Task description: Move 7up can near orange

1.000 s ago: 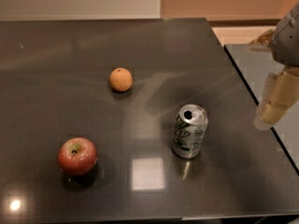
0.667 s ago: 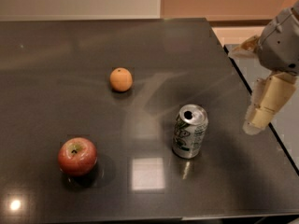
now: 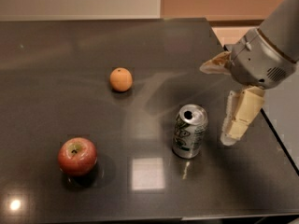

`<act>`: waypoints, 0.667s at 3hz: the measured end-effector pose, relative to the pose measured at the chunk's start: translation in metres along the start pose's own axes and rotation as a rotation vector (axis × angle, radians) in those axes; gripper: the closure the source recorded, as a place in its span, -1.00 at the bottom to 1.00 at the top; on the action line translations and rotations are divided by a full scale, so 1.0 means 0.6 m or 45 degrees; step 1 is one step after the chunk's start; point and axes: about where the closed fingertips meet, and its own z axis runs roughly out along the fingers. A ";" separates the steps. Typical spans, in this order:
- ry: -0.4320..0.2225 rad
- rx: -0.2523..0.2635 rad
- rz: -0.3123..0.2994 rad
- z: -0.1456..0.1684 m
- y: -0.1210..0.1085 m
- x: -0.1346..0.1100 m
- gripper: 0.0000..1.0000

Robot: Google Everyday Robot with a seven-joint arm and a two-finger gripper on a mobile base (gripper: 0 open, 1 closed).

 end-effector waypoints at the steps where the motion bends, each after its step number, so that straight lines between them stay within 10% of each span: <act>1: -0.029 -0.034 -0.037 0.029 -0.005 -0.016 -1.00; 2: -0.050 -0.065 -0.054 0.054 -0.010 -0.026 -1.00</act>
Offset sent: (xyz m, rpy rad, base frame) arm 0.0099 0.0391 -0.0336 0.0486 0.0560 0.0908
